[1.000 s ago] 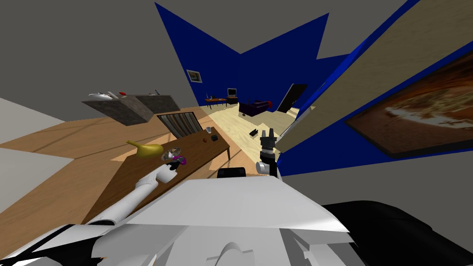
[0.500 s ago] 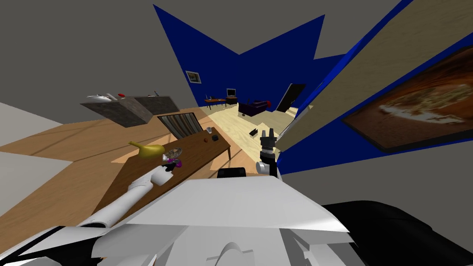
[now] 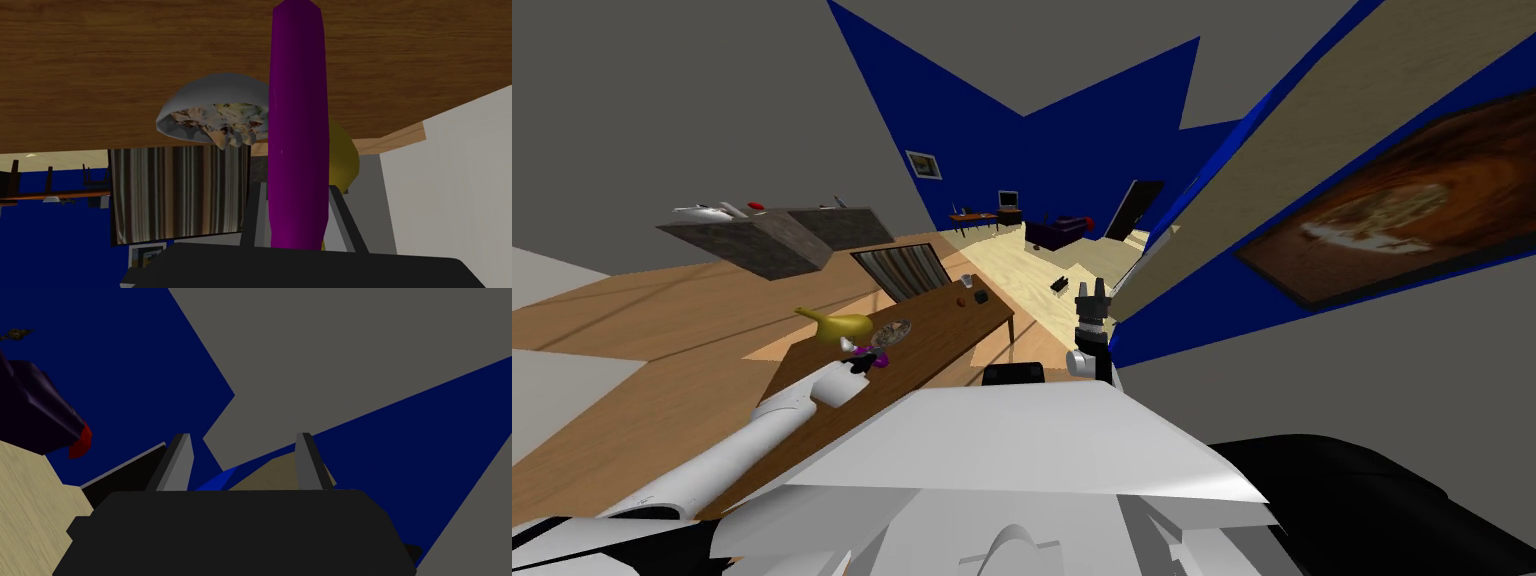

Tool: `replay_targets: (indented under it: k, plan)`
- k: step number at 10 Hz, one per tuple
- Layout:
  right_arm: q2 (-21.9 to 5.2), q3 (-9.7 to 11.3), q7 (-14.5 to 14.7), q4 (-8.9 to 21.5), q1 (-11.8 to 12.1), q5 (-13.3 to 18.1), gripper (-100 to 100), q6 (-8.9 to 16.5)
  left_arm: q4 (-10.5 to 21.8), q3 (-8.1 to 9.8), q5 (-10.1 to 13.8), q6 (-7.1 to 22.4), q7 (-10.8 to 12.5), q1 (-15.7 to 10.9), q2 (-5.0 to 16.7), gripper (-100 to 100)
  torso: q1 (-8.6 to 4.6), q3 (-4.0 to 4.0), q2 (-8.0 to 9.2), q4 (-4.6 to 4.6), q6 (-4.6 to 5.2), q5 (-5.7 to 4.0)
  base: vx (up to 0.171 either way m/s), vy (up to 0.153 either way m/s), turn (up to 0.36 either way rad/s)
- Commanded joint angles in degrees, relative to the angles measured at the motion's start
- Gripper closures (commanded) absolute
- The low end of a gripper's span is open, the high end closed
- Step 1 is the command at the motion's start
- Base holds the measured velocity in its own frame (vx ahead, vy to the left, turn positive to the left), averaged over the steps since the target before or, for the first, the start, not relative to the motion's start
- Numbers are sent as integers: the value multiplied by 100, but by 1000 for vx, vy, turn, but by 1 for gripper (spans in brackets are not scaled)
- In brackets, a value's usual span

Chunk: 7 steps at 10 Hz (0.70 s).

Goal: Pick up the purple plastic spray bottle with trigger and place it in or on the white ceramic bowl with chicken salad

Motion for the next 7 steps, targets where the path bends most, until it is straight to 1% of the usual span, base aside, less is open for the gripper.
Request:
replay_targets:
  k: [1,3,7]
  plan:
    - [0,0,0,0,0,0,0,0,-15,-81,278,84,-35,-55,256,100,0,0,0,0,0,0,-81,86,-98]
    - [0,0,0,0,0,0,0,0,-142,-123,528,163,-47,-8,547,100,-4,5,8,2,1,-2,-85,99,-104]
    - [0,0,0,0,0,0,0,0,-395,-193,1007,251,-93,79,1060,100,-6,-3,-7,1,17,1,-61,90,-116]
